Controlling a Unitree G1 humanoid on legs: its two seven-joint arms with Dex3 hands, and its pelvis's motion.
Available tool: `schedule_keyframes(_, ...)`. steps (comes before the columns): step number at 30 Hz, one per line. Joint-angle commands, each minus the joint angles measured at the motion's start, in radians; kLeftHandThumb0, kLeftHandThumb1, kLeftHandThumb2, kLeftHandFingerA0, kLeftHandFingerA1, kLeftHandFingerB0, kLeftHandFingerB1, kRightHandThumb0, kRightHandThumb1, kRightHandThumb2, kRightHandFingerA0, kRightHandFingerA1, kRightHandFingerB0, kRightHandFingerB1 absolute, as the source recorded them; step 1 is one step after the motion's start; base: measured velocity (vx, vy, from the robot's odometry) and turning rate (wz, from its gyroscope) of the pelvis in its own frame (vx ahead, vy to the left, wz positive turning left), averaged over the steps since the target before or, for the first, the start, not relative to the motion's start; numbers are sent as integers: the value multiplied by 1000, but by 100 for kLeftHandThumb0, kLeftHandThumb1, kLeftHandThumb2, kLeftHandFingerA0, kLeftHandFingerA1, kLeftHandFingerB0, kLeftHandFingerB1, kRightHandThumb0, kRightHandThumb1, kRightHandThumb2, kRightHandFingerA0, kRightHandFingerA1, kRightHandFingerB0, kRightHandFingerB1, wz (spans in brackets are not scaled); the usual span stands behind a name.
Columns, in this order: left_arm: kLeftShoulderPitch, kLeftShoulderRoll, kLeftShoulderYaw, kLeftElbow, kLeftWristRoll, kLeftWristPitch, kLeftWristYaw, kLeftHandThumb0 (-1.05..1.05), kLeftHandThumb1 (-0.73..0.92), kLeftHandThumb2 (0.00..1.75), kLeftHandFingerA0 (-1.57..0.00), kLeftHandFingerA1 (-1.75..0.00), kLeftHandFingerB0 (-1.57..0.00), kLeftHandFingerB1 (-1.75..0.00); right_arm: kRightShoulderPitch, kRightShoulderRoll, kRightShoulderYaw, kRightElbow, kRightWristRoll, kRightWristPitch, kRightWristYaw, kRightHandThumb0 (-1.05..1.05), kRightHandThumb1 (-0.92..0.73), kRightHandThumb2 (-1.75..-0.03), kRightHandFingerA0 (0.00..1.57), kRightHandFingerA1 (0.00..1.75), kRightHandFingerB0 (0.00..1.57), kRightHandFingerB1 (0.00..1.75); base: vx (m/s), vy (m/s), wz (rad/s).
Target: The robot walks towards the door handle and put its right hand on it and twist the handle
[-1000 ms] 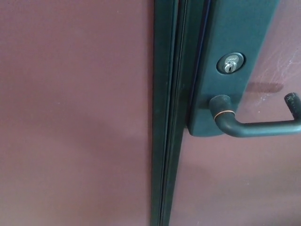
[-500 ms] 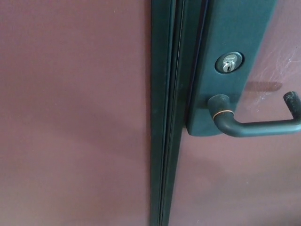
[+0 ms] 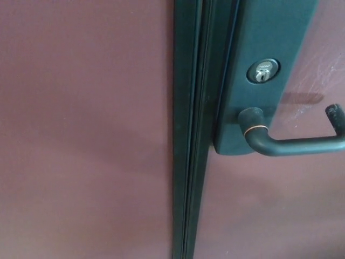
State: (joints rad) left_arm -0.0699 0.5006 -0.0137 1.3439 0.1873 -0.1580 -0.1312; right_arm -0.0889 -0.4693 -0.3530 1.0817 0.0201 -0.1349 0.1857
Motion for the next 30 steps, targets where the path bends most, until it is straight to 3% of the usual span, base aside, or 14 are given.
schedule_keyframes(1, 6, 12, 1, -8, 6, -25, -18, -23, 50, 57, -80, -70, -59, -63, 15, -3, -21, -251, 49, -58, -12, -43, -40, -77, 35, 56, 28, 51, 0, 0, 0)
schedule_keyframes(2, 6, 12, 1, -8, 6, -26, -18, -23, 50, 57, -80, -70, -59, -63, 21, 0, -23, -267, 48, -48, -13, -43, -40, -77, 35, 56, 28, 51, 0, 0, 0)
schedule_keyframes(3, 9, 13, 1, -8, 6, -28, -19, -23, 50, 58, -78, -70, -59, -63, 93, 7, -47, -574, 74, 2, -15, -44, -35, -77, 36, 62, 32, 56, 0, 0, 0)
schedule_keyframes(5, 8, 16, 2, -7, 7, -27, -19, -23, 50, 58, -78, -70, -59, -63, 143, 10, -72, -828, 99, 49, -16, -44, -32, -77, 37, 62, 32, 57, 0, 0, 0)
schedule_keyframes(8, 8, 16, 2, -7, 7, -27, -18, -23, 50, 58, -78, -70, -59, -63, 154, 16, -79, -868, 98, 70, -15, -44, -32, -77, 37, 62, 32, 57, 0, 0, 0)
schedule_keyframes(12, 9, 14, 5, -1, 5, -14, -17, -23, 50, 58, -78, -70, -60, -63, 189, -19, -126, -1193, 178, 133, 33, -58, -35, -77, 39, 63, 34, 56, 0, 0, 0)
schedule_keyframes(18, 16, 18, 3, -2, 7, -17, -19, -23, 50, 58, -78, -70, -60, -63, 221, -25, -142, -1287, 181, 145, 54, -59, -35, -79, 40, 63, 35, 57, 0, 0, 0)
schedule_keyframes(19, 11, 19, 1, 0, 10, -16, -20, -23, 50, 57, -79, -70, -60, -63, 229, -26, -144, -1360, 191, 146, 55, -56, -48, -54, 43, 58, 43, 51, 0, 0, 0)
schedule_keyframes(30, 16, 20, -6, 0, 17, -18, -23, -25, 51, 56, -79, -69, -60, -62, 296, -68, -165, -1657, 272, 222, 113, -64, -46, -54, 49, 57, 50, 46, 0, 0, 0)
